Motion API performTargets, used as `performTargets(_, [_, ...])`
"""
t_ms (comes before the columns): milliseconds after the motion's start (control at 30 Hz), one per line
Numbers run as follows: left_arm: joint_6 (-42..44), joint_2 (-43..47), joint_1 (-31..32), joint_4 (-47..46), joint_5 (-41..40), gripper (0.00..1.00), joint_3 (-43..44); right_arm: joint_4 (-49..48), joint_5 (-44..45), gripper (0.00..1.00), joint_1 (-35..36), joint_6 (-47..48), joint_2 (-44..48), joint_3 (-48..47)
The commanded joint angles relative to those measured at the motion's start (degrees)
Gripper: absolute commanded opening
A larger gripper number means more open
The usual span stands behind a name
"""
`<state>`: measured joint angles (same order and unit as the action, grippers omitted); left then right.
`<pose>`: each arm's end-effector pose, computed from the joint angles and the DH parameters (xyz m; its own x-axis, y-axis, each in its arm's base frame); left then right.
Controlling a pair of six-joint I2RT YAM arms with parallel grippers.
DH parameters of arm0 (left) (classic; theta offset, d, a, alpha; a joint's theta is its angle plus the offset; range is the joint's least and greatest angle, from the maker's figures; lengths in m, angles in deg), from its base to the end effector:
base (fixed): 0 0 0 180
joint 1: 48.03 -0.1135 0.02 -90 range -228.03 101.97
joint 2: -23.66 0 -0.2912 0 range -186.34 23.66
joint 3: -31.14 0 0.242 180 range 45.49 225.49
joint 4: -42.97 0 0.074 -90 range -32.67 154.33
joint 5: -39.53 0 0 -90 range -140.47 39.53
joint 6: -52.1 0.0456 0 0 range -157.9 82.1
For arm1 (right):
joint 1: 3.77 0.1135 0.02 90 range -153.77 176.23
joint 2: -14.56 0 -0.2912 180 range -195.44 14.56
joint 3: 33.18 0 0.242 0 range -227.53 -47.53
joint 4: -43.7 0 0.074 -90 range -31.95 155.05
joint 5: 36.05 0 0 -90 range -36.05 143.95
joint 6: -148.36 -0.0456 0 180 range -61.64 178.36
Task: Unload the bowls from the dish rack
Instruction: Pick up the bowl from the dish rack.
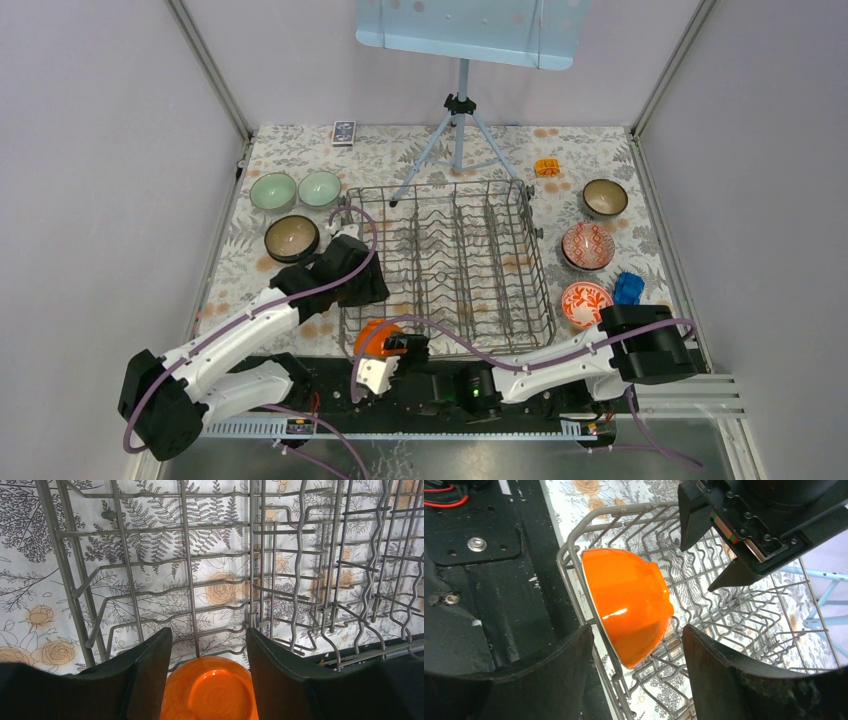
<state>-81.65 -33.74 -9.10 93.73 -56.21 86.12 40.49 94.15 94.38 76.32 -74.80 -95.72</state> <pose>0.1401 -0.1073 0.2530 -0.8499 -0.1979 -0.4883 -0.0127 0.9342 -0.3566 -0.0180 0.3332 0.2519 0.3130 -0.5243 -0.7919 -0.7815 0.3317 -0.5285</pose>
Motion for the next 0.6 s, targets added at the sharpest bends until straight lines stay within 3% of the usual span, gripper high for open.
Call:
performTargets(0, [-0.10, 1.44, -0.35, -2.52, 0.98, 0.60, -0.61, -0.69, 4.90, 0.71, 0.38, -0.57, -0.55, -2.39])
performTargets(567, [-0.29, 0.82, -0.35, -4.42, 3.06, 0.59, -1.92, -1.07, 7.53, 0.64, -0.36, 0.08, -2.89, -3.27])
